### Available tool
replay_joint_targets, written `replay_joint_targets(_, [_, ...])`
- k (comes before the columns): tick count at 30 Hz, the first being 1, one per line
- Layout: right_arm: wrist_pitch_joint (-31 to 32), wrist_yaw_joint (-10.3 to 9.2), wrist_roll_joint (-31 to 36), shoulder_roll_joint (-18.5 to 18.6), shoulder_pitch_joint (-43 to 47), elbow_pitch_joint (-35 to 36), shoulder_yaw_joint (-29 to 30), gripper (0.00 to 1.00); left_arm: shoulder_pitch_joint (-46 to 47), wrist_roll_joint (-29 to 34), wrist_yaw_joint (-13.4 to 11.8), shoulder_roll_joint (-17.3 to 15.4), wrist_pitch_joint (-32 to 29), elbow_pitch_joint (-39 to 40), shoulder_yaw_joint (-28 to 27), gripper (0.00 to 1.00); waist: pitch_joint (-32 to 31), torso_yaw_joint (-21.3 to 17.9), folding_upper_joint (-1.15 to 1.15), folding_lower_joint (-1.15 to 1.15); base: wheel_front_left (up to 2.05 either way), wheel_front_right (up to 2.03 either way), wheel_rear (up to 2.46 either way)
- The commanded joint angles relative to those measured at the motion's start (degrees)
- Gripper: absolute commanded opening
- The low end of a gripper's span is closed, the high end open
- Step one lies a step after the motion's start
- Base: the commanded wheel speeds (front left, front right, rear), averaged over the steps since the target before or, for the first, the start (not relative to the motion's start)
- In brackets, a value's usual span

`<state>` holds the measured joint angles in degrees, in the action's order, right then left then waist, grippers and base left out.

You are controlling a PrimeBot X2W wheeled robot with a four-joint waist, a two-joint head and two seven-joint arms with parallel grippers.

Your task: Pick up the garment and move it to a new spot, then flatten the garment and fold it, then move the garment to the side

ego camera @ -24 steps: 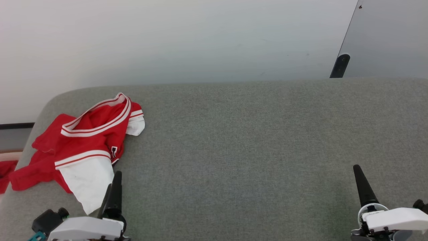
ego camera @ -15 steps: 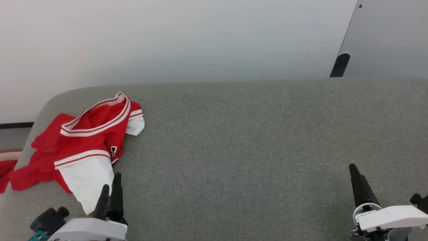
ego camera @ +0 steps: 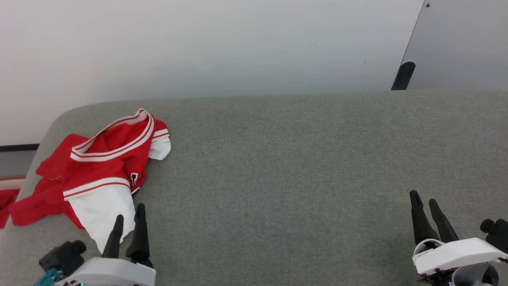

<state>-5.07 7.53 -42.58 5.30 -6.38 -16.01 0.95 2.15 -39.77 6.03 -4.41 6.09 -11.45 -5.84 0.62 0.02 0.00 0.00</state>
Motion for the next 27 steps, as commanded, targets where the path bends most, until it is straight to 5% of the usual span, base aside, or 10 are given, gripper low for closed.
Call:
replay_joint_targets(1, [-0.5, -0.04, 2.6, 0.4, -1.3, 0.8, 0.0, 1.0, 0.2, 2.2, -0.3, -0.5, 0.6, 1.0, -0.1, 1.0, 0.1, 0.0, 0.0, 0.0, 0.0, 0.0, 0.0])
replay_joint_targets(27, [-4.0, -0.05, 20.6, 0.3, -2.4, 1.2, -0.6, 1.0, -0.7, 19.0, -1.0, -1.5, 4.4, 2.3, 0.3, 1.0, 0.7, -0.6, 0.0, 0.0, 0.0, 0.0, 0.0])
